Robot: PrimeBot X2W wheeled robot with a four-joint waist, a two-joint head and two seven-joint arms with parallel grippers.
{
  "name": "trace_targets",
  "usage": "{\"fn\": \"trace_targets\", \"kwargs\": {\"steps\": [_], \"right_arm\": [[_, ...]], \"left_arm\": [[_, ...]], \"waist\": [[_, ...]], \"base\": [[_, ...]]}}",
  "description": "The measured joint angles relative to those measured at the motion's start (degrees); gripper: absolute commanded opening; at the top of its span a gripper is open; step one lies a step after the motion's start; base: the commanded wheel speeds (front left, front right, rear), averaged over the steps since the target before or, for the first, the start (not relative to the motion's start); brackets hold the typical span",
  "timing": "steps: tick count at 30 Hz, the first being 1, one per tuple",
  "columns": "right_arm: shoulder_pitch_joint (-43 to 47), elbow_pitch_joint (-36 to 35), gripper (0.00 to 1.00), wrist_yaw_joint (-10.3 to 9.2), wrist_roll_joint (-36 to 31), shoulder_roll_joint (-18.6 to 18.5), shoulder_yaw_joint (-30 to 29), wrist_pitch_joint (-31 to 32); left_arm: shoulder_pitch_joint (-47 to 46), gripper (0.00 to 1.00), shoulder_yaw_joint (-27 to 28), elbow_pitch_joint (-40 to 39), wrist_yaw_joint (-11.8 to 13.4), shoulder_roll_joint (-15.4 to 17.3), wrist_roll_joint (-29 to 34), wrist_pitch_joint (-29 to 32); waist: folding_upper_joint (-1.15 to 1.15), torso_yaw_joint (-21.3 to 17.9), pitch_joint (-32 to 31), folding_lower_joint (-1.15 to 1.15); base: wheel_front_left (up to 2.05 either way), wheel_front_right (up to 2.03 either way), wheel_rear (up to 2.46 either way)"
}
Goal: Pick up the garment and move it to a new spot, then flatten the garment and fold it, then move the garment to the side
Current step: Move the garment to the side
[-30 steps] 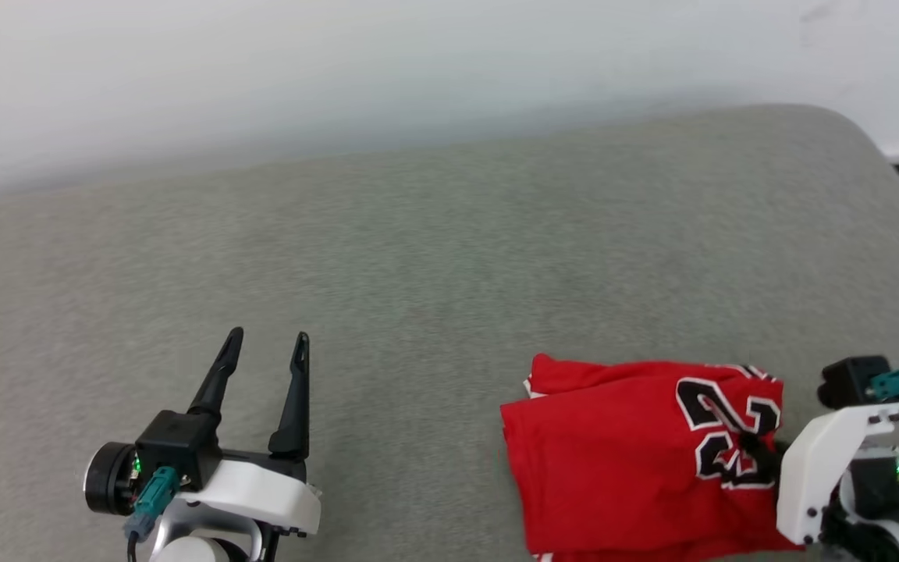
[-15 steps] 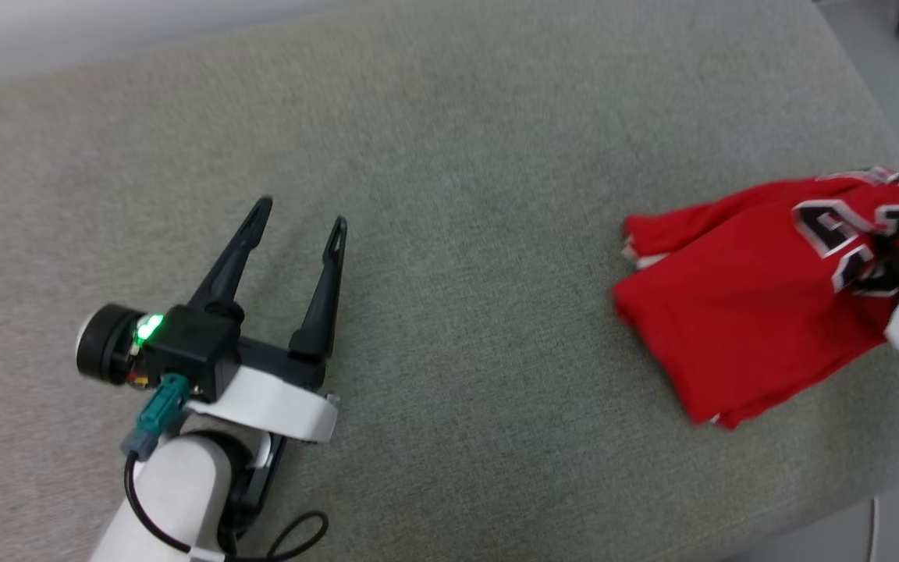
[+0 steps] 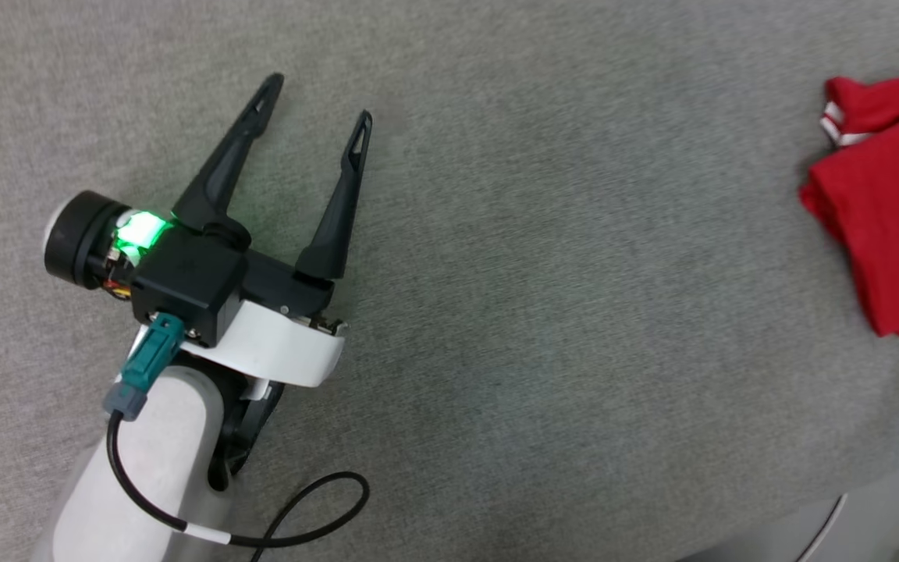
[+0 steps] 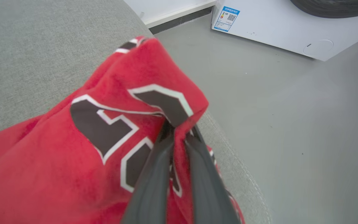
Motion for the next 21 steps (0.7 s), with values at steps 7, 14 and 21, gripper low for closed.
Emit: {"fn": "trace_targets", "kwargs": {"steps": [7, 14, 21], "right_arm": [[-0.98, 4.46, 1.00, -0.01, -3.53, 1.81, -2.58, -4.66], [-0.73, 5.14, 1.00, 0.00, -7.89, 3.02, -5.55, -13.78], [4.36, 0.19, 1.00, 0.00, -11.24, 5.67, -4.30, -21.58]], "left_arm": [[-0.74, 1.00, -0.32, -0.27, 0.09, 0.30, 0.38, 0.20], [0.76, 1.00, -0.25, 2.10, 1.26, -0.41, -0.38, -1.86], [5.28, 1.00, 0.55, 5.78, 3.19, -2.32, -3.01, -4.97]], "waist": [[0.00, 1.51, 2.05, 0.00], [0.00, 2.45, -0.91, -0.01], [0.00, 3.61, -6.64, -0.02]], "base": [[0.00, 0.00, 0.00], [0.00, 0.00, 0.00], [0.00, 0.00, 0.00]]}}
